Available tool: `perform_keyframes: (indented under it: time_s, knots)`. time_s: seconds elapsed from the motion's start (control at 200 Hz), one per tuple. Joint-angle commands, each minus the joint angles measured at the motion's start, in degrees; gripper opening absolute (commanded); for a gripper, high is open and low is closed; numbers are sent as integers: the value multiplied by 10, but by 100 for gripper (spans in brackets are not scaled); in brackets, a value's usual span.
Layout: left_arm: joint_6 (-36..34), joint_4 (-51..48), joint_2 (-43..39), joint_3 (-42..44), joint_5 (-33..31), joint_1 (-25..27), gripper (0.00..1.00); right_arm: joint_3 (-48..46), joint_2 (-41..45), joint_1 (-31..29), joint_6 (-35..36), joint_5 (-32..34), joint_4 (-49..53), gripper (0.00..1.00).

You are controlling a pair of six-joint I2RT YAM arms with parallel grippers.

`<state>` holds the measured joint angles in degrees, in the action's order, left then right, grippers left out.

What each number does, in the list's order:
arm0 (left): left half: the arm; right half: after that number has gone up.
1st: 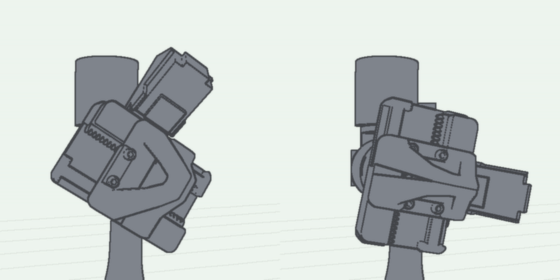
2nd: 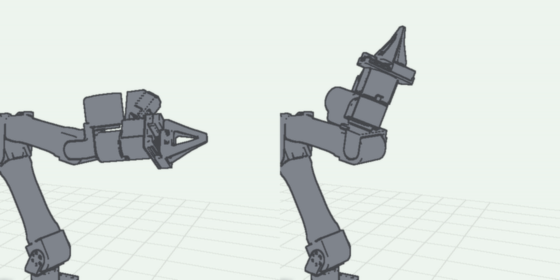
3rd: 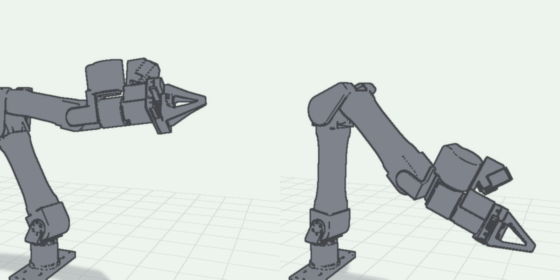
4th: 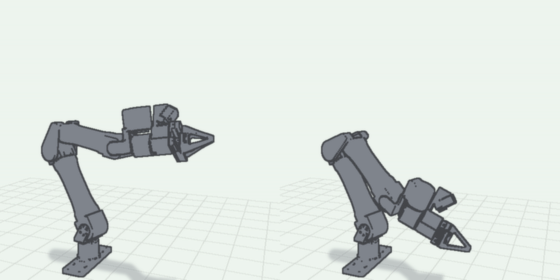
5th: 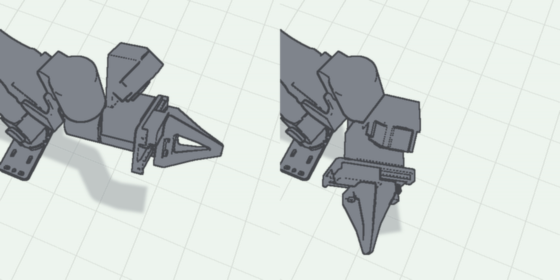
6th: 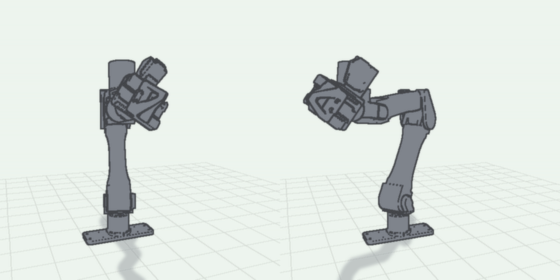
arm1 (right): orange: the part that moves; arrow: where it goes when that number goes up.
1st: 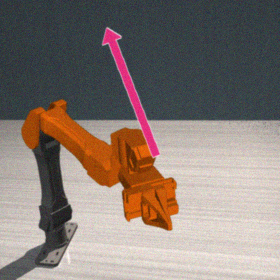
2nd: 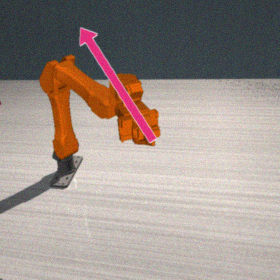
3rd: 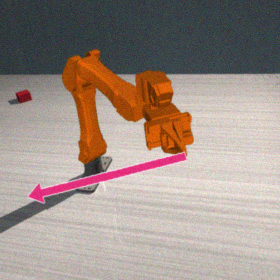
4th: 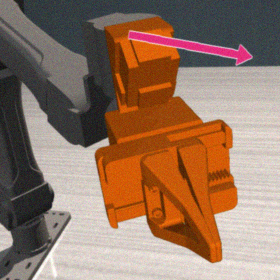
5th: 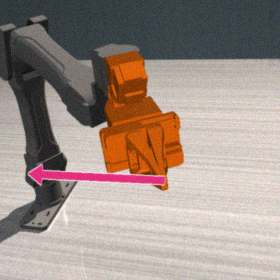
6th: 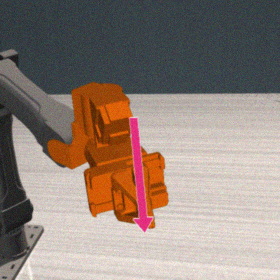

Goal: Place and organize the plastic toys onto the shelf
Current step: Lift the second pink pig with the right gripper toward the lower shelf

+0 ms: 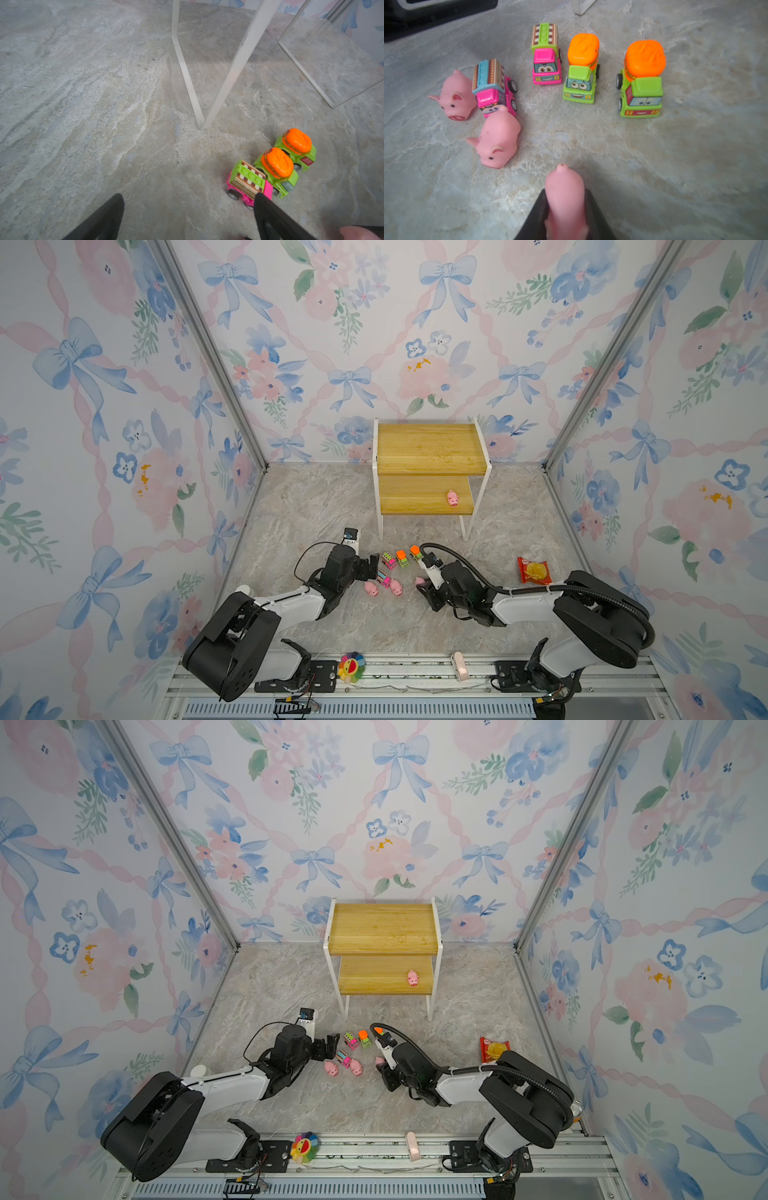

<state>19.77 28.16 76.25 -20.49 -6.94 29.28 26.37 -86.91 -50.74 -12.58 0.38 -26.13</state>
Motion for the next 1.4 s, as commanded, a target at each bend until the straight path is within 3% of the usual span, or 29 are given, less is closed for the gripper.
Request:
perform_keyframes:
  time_s: [0.0,0.295,0.625,1.065,1.395]
  knots:
    - [4,0,7,-9,8,0,98,37,43,-6,9,17,65,29]
    - [0,-1,8,-10,11,0,98,133,93,31,21,28,123,31]
    - [-6,-1,-6,-4,7,0,98,232,71,41,19,135,128,31]
    - [-10,-1,-1,-6,7,0,98,291,37,81,-28,228,139,32]
    - [-11,0,3,-6,5,0,98,318,-10,89,-16,271,123,32]
